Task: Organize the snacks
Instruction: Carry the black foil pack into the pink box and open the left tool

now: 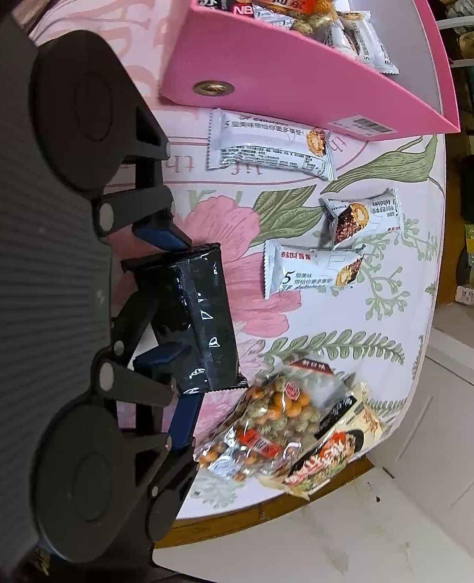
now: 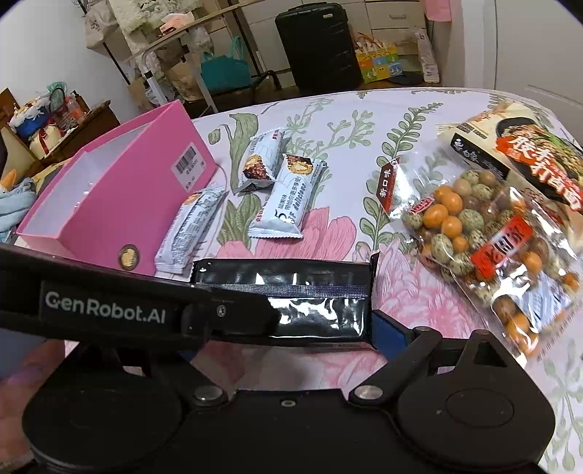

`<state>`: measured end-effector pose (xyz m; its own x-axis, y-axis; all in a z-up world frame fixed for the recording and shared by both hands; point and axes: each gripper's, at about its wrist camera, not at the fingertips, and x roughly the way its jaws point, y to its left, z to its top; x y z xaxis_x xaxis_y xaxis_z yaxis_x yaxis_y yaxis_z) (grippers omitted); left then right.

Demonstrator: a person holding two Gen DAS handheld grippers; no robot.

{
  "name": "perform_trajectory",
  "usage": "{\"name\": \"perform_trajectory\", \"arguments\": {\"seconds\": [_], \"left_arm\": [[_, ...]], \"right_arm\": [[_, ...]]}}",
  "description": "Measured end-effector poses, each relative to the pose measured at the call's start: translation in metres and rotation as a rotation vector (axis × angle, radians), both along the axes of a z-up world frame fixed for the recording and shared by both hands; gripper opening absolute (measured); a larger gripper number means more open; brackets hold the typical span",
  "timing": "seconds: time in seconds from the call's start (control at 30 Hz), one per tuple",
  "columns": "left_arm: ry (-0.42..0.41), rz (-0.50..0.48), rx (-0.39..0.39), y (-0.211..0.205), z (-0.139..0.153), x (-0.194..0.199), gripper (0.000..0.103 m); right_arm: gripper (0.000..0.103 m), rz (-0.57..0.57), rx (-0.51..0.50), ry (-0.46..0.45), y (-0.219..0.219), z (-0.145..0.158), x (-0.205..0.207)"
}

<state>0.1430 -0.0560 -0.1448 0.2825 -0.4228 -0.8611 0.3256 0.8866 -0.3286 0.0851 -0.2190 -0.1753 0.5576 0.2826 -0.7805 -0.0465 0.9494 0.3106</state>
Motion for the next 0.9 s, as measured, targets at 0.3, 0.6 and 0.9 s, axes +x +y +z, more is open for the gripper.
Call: {"name": "perform_trajectory", "arguments": {"seconds": [0.3,0.6,0.9], "left_arm": [[0.014,0.004,-0.045,0.032,0.033,-0.03,0.053],[-0.025,0.02,-0.056,0.072,0.077,-0.052,0.053],[-0.064,0.069,-0.054,0.111,0.107,-0.058,0.053]], "right_arm": [[0.096,0.105,0.005,-0.001,0.017,0.041,-0.032],[0.096,0.228,0.0,-0.048,0.046,0.084,-0.047],[0.096,0.297,-0.005,-0.133,0.074,0.117,-0.04]]}}
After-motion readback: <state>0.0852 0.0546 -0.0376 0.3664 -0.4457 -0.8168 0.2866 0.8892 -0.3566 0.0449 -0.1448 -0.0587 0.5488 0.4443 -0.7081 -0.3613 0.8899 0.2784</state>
